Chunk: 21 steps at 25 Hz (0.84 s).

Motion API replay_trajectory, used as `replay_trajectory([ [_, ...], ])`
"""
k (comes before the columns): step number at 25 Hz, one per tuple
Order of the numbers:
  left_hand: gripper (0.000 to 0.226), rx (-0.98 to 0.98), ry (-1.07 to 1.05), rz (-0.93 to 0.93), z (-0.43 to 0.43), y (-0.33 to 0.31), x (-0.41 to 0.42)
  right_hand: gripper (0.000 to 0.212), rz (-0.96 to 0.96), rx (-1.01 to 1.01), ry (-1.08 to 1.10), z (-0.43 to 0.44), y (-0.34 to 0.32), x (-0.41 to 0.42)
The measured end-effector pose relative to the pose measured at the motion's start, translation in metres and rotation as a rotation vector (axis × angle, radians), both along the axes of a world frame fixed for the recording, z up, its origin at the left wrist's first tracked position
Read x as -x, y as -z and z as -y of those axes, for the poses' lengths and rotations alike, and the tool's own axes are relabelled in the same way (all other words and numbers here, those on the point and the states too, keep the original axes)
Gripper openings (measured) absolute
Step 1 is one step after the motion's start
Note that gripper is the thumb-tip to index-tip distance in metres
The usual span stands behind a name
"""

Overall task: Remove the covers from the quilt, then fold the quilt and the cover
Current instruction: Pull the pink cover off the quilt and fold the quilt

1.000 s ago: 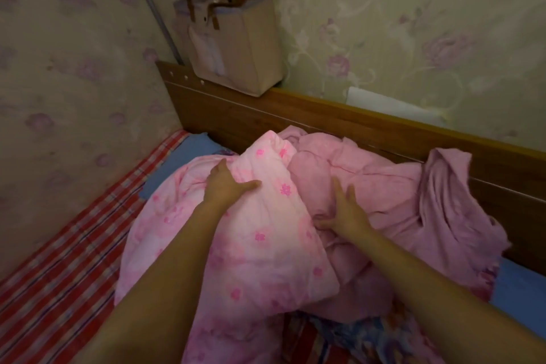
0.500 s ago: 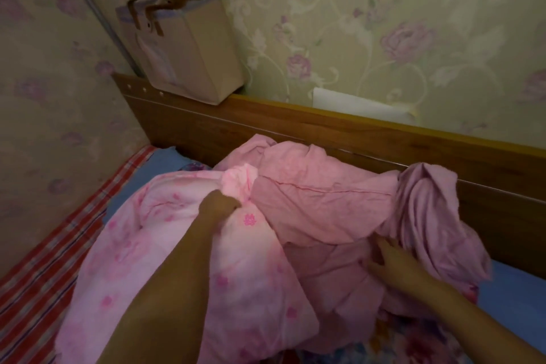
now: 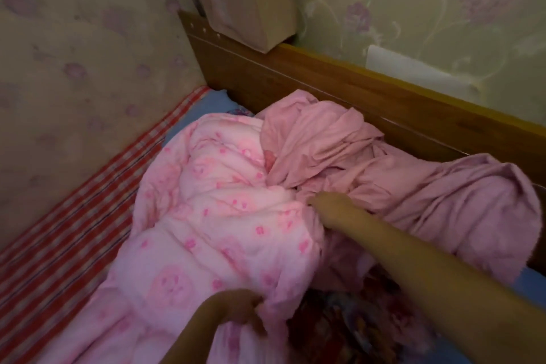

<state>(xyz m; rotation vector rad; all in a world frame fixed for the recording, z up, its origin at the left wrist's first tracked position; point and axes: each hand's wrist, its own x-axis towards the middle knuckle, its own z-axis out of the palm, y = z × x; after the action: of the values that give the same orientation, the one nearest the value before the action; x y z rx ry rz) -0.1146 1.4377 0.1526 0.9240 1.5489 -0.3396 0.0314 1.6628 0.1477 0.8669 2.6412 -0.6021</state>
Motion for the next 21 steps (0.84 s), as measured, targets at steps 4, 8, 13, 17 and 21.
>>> replay_trajectory([
  [4, 0.088, -0.168, -0.304, -0.168, -0.064, -0.020, -0.025, 0.045, -0.128, 0.047, 0.020, -0.005, -0.007, -0.059],
  [8, 0.142, -0.459, -0.193, -0.600, -0.121, -0.018, -0.058, 0.016, -0.268, 0.163, 0.038, -0.025, -0.025, -0.097],
  [13, 0.099, -1.046, -0.047, -0.768, -0.127, 0.011, -0.061, 0.007, -0.243, 0.073, -0.074, -0.037, -0.028, -0.118],
  [17, 0.063, -0.750, -0.193, -0.285, -0.126, -0.003, -0.025, 0.011, -0.289, 0.037, 0.069, -0.078, -0.034, -0.155],
  [21, 0.060, -0.362, -0.223, -0.365, -0.052, 0.017, 0.018, 0.027, -0.199, -0.078, 0.566, -0.118, 0.012, -0.237],
])
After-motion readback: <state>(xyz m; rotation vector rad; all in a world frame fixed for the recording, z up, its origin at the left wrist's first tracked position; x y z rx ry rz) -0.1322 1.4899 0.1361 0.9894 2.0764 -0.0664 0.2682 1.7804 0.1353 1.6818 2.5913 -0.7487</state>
